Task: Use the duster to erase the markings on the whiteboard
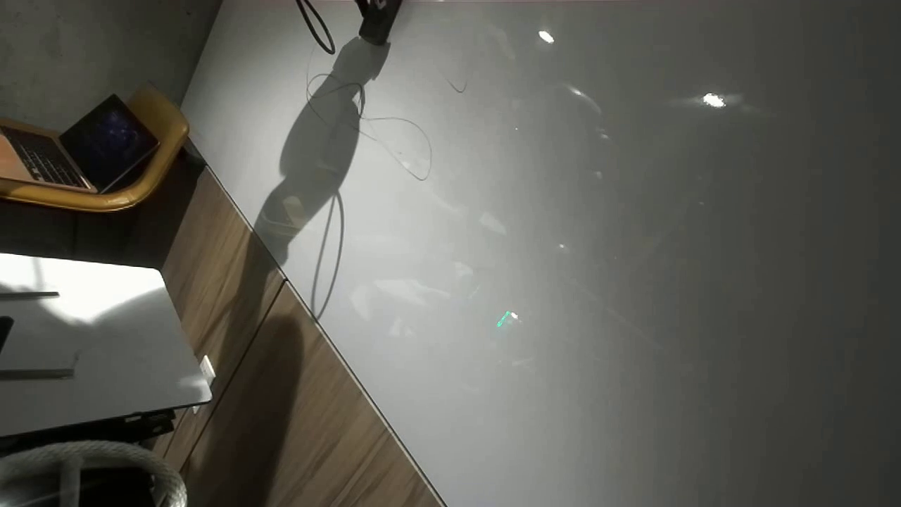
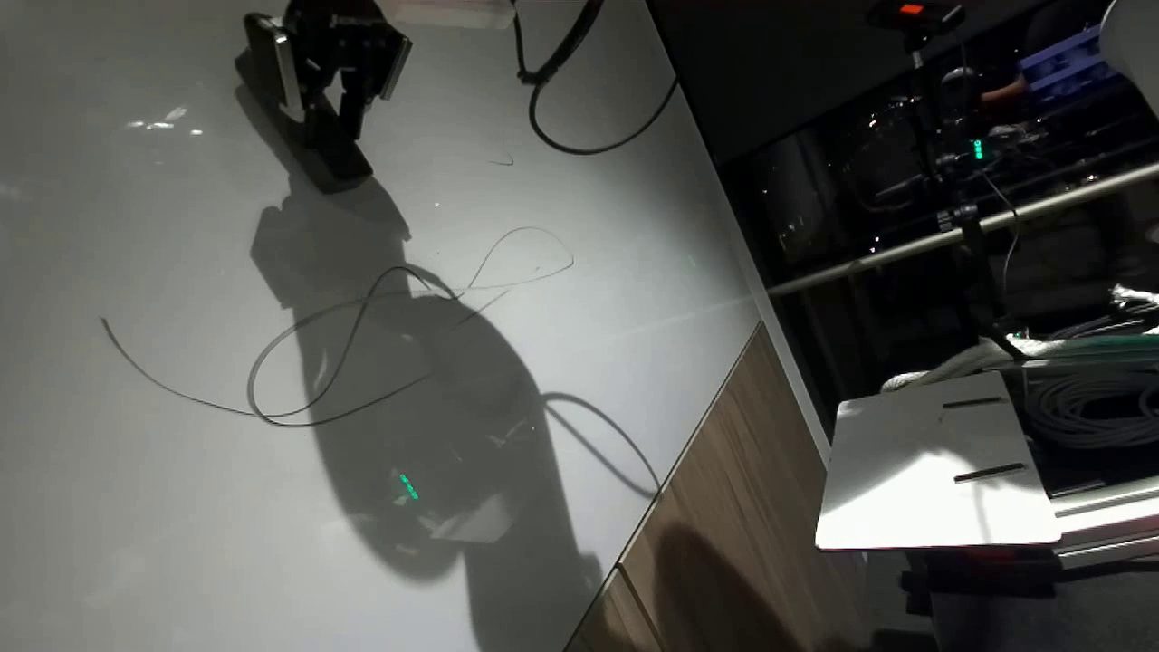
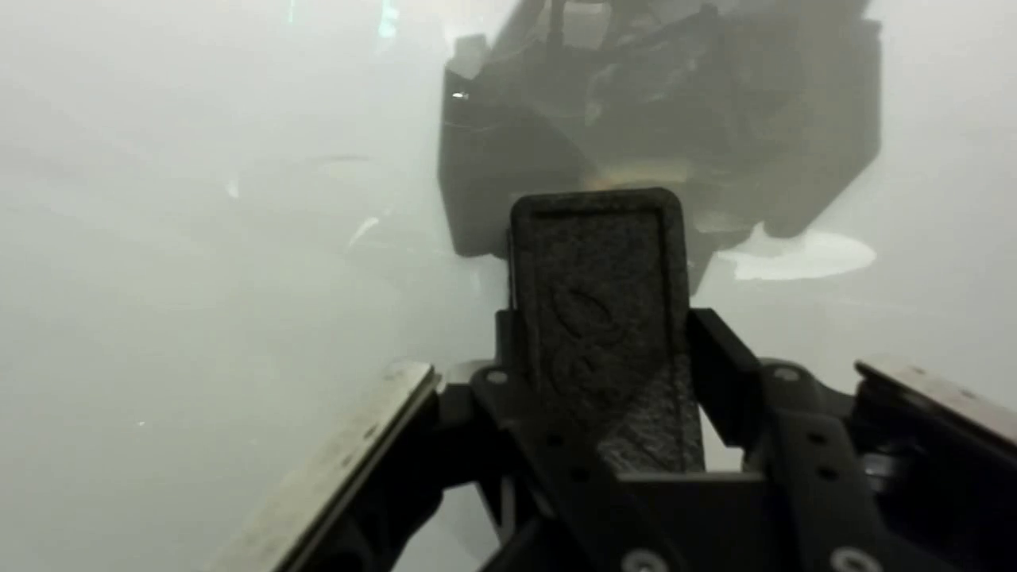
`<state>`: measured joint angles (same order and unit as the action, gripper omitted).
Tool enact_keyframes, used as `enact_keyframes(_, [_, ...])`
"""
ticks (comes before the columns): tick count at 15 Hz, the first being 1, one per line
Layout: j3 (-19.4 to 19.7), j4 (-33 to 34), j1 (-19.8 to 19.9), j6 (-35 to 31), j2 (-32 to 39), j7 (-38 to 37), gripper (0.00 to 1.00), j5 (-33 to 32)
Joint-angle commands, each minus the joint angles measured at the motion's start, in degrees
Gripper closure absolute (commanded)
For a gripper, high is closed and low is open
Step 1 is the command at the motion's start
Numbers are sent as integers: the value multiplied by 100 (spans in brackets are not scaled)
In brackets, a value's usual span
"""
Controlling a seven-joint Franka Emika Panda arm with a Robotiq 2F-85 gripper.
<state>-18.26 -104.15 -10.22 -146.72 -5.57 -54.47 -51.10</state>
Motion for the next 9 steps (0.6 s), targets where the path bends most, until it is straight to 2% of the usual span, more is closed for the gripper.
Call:
enact_keyframes(1, [137, 215, -13, 53, 271, 233, 73, -55])
enact_keyframes(9, [890, -929, 505, -311, -733, 940, 73, 43])
